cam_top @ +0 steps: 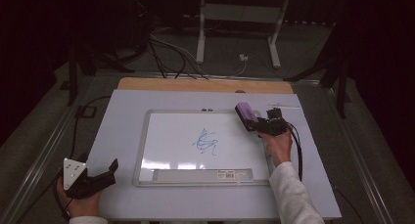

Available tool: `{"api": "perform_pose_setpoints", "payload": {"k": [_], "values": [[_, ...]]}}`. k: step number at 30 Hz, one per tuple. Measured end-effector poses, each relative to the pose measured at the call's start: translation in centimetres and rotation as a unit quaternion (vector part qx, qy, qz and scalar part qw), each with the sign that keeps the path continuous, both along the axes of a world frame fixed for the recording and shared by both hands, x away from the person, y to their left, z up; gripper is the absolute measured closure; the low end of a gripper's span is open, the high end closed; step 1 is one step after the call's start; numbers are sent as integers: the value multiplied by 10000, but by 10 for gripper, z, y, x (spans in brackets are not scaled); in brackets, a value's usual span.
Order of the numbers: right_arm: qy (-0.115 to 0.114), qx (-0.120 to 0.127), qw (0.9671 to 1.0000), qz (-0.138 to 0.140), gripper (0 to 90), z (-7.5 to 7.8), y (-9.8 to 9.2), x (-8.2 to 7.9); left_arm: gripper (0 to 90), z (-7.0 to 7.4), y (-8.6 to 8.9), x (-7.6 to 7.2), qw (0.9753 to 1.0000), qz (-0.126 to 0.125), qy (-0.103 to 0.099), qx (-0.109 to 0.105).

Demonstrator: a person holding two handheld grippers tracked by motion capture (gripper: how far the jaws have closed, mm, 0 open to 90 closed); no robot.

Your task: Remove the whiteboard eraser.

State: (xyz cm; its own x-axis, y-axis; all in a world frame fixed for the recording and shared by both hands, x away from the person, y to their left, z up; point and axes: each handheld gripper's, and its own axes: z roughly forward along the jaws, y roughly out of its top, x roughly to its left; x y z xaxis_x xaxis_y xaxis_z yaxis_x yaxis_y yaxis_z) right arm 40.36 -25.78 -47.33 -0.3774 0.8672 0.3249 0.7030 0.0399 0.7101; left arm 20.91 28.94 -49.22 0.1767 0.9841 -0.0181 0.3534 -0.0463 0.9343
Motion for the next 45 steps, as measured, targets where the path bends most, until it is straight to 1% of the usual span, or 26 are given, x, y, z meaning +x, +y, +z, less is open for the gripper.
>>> {"api": "perform_pose_setpoints", "payload": {"k": [6, 12, 18, 24, 28, 32, 40, 45], "values": [[-74, -51, 9999, 126, 405, 4, 5, -4, 6, 0, -1, 0, 10000, -27, 21, 26], [-73, -115, 9997, 197, 405, 5, 9, -6, 6, 0, -1, 0, 10000, -25, 16, 13], [-118, -222, 9991, 337, 405, 7, 17, -9, 6, 0, -2, 0, 10000, -31, 20, 23], [-211, -226, 9985, 459, 405, 10, 24, -13, 6, 1, -2, 0, 10000, -17, 11, 43], [-252, -290, 9977, 550, 405, 12, 27, -16, 6, 0, -2, 0, 10000, -12, 13, 47], [-269, -289, 9974, 599, 405, 13, 30, -17, 6, 1, -1, -2, 10000, 12, 9, 31], [-337, -414, 9952, 814, 405, 14, 42, -22, 6, 1, -1, -1, 10000, 6, 12, 46], [-335, -480, 9937, 953, 405, 14, 47, -24, 6, 1, -2, -1, 10000, 3, 10, 69]]}}
